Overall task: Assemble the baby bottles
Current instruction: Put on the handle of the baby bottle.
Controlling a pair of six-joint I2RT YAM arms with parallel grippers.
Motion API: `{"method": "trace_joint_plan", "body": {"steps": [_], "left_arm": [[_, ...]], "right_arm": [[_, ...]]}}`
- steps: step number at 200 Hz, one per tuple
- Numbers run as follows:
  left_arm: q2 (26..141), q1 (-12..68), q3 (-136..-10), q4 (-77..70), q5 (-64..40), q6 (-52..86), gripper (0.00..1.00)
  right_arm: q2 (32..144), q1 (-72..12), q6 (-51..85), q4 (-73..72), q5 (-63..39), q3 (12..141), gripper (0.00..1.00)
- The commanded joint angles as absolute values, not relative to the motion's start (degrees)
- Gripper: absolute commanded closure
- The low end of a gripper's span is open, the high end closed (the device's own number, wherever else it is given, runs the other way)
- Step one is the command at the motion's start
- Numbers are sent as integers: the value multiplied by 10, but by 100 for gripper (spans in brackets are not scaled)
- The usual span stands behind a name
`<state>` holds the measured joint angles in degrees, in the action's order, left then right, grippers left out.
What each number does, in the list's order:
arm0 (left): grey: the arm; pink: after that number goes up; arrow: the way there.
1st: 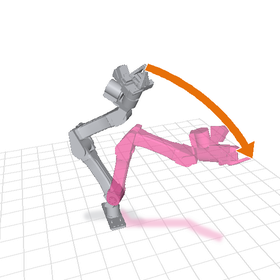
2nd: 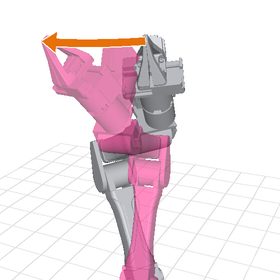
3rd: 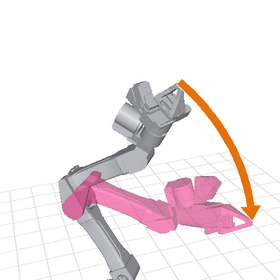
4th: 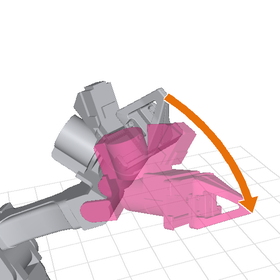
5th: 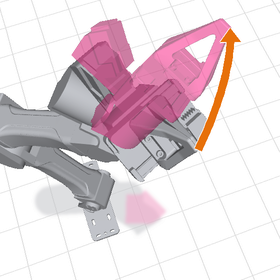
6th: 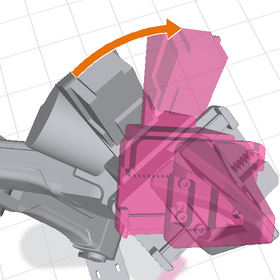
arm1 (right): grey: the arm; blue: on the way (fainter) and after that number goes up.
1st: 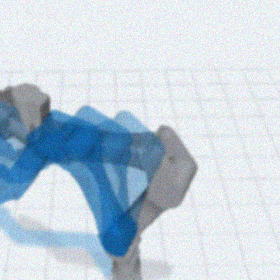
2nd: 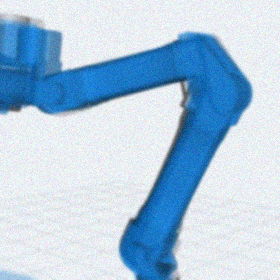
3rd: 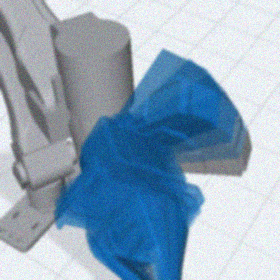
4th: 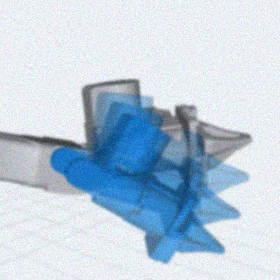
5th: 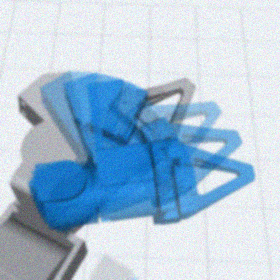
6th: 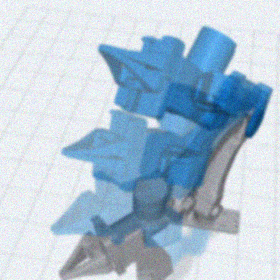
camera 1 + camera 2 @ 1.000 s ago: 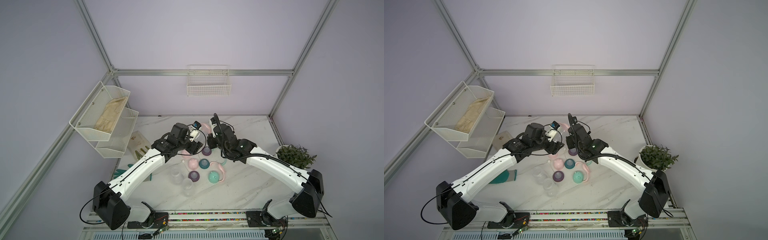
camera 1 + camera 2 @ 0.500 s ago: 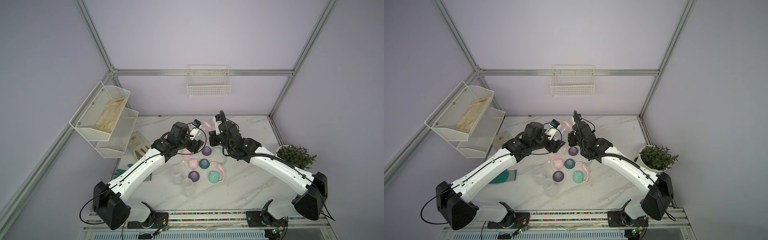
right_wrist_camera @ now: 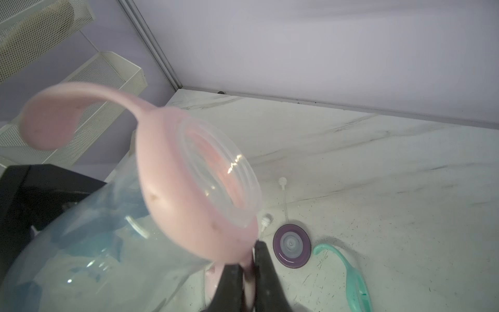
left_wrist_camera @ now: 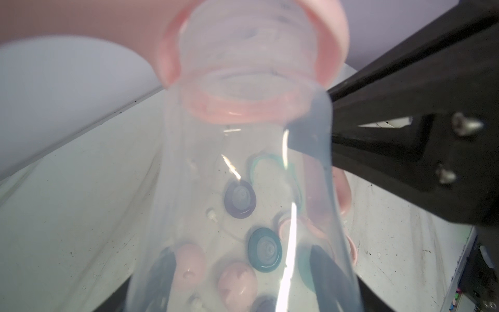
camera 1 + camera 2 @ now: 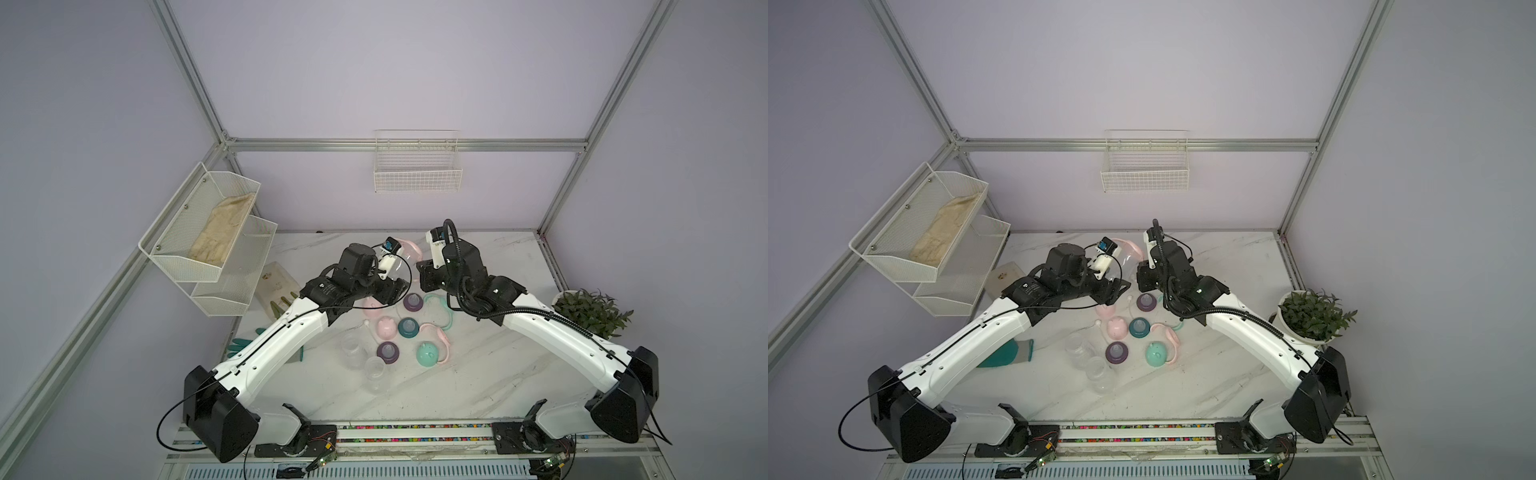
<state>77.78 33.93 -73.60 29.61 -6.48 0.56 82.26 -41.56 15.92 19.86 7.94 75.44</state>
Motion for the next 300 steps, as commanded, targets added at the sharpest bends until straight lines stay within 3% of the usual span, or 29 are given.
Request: {"method": "trace_joint_plan", "body": {"steps": [1,74,130,180,300], "left_arm": [[776,338,-788,248,-85,28,100],[782,337,-800,232,-149,49,100],[770,337,-780,270,-121,20,100],[771,337,-781,282,-117,11,100],[804,337,-822,283,-94,36,100]], "right_arm": [[798,-438,90,187,-10,746,100],[788,-440,103,161,-36,722,100],[767,-376,169,181,-7,748,100],[782,-368,191,191,-11,767,100],[736,-380,99,167,-49,709,100]]}}
